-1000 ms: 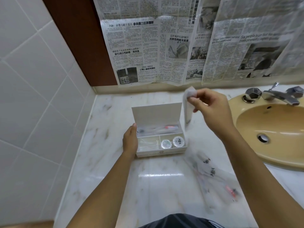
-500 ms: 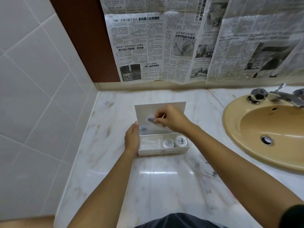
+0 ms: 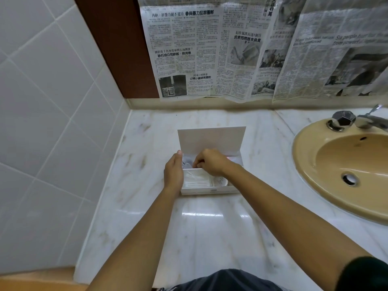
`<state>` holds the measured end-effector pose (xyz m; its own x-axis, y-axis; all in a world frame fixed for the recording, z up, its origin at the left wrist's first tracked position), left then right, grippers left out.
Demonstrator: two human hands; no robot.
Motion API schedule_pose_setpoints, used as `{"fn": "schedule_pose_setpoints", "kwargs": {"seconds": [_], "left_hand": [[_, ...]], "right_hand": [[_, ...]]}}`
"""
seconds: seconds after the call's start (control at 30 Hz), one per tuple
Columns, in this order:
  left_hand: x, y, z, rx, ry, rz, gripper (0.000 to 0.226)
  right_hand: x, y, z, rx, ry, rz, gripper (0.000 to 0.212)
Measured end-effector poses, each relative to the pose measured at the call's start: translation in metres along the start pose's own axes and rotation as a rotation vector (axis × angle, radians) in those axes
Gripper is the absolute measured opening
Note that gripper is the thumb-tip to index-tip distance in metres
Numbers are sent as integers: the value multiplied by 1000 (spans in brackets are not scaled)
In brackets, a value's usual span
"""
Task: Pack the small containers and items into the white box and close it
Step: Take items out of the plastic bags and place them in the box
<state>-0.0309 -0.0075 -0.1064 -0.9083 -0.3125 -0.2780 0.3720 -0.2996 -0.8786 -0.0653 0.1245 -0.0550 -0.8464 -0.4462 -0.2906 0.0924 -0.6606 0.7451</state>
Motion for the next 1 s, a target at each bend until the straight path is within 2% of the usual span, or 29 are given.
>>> {"fn": "schedule_pose_setpoints", "kwargs": {"seconds": [0.1,0.23,0.33,0.47,0.6,0.67,0.83,1.0], "left_hand": [[-1,-2,1,3,1,-10,46],[-1,-2,0,19,1,-20,48],[-1,-1,0,6,0,-3,46],[-1,-1,1,0,5,9,46],[-1,-1,1,2,0,17,43],[-2,-2,1,5,4,17,41],[-5,-6,2,17,-7,10,33],[-6,-6,1,20,2,8,32]], "right_hand": [[0,-3,0,55,51,-39,27],[-12,-2,10,250,68,-30,31],[-35,0,35,421,-59,20,31],[-86,-11,80,576,-245,68,21],[-142,-54,102,433,-377,-21,12],[-167,-78,98,374,-346,-101,15],[-215,-135,66,275,-182,-327,36],[-230,-158,52,173,-234,-384,35]]}}
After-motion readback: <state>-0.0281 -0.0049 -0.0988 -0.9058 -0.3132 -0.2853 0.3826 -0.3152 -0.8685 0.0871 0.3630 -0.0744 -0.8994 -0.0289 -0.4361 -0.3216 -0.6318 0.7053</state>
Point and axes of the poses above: each hand's wrist, its own x-axis towards the middle knuckle, its own z-axis out of the back of the hand, y = z × x, the point moved 10 cm from there along x, towards the middle knuckle, and after that the axes turned 14 degrees about x, right-handed, at the moved point
